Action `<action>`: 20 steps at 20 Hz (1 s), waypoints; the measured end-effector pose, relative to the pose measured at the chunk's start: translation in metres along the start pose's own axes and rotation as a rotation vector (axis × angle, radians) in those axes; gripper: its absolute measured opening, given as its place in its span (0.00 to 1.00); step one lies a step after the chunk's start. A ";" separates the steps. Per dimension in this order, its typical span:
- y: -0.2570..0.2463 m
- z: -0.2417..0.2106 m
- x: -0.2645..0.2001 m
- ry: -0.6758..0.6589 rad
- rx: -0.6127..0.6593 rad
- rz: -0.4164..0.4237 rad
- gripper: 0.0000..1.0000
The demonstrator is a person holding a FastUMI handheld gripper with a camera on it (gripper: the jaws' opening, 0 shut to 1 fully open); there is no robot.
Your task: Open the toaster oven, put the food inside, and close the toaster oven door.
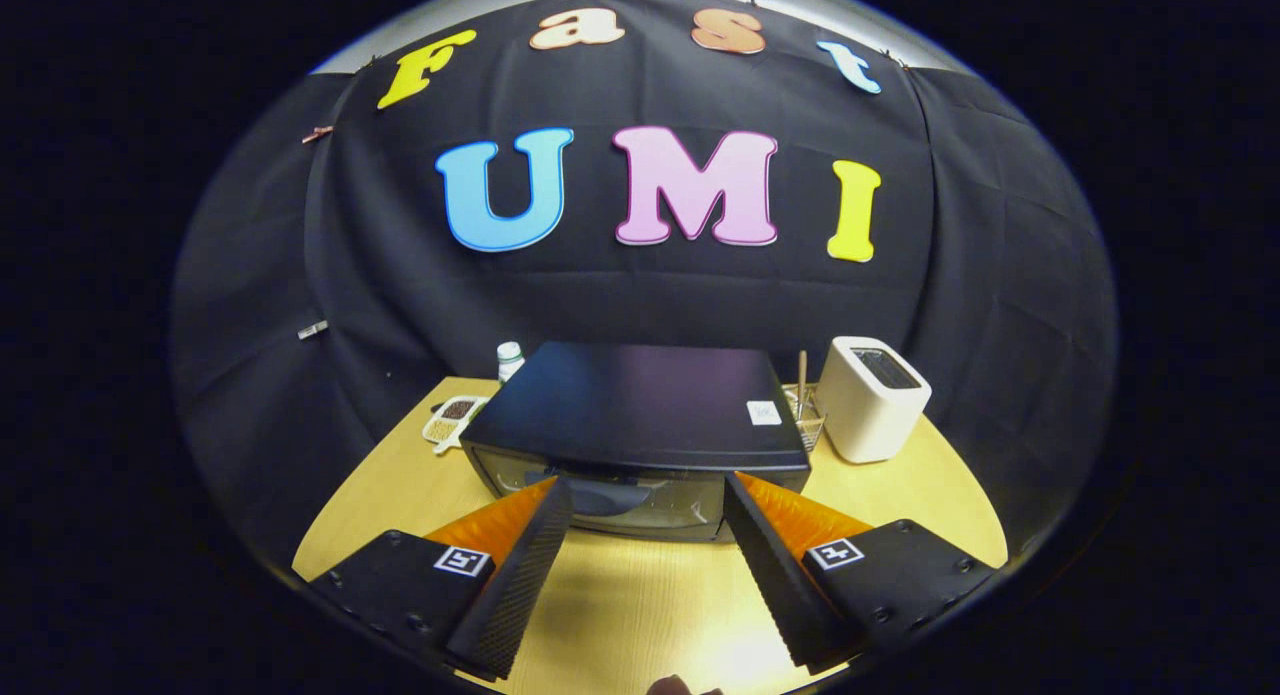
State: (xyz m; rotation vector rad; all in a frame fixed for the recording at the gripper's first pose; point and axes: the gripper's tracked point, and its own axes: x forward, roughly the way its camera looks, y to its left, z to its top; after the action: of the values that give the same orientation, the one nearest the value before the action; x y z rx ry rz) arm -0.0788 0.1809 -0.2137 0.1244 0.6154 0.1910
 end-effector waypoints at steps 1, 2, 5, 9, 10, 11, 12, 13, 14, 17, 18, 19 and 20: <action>-0.006 0.008 -0.005 -0.019 -0.001 -0.004 0.99; -0.012 0.018 -0.010 -0.041 -0.002 -0.006 0.99; -0.029 0.048 -0.026 -0.110 -0.014 -0.015 0.99; -0.046 0.088 -0.049 -0.201 -0.024 -0.030 0.99; -0.050 0.097 -0.055 -0.221 -0.024 -0.034 0.98; -0.056 0.107 -0.062 -0.242 -0.024 -0.038 0.99; -0.059 0.116 -0.069 -0.263 -0.022 -0.042 0.98; -0.061 0.124 -0.075 -0.280 -0.025 -0.045 0.98; -0.064 0.130 -0.081 -0.294 -0.027 -0.048 0.98; -0.071 0.149 -0.096 -0.335 -0.028 -0.045 0.98; -0.075 0.155 -0.101 -0.348 -0.027 -0.051 0.98; -0.079 0.158 -0.104 -0.356 -0.024 -0.057 0.98; -0.083 0.160 -0.105 -0.360 -0.021 -0.064 0.98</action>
State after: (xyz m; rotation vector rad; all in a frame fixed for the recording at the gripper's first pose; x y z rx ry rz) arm -0.0577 0.0679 -0.0394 0.1150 0.2585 0.1089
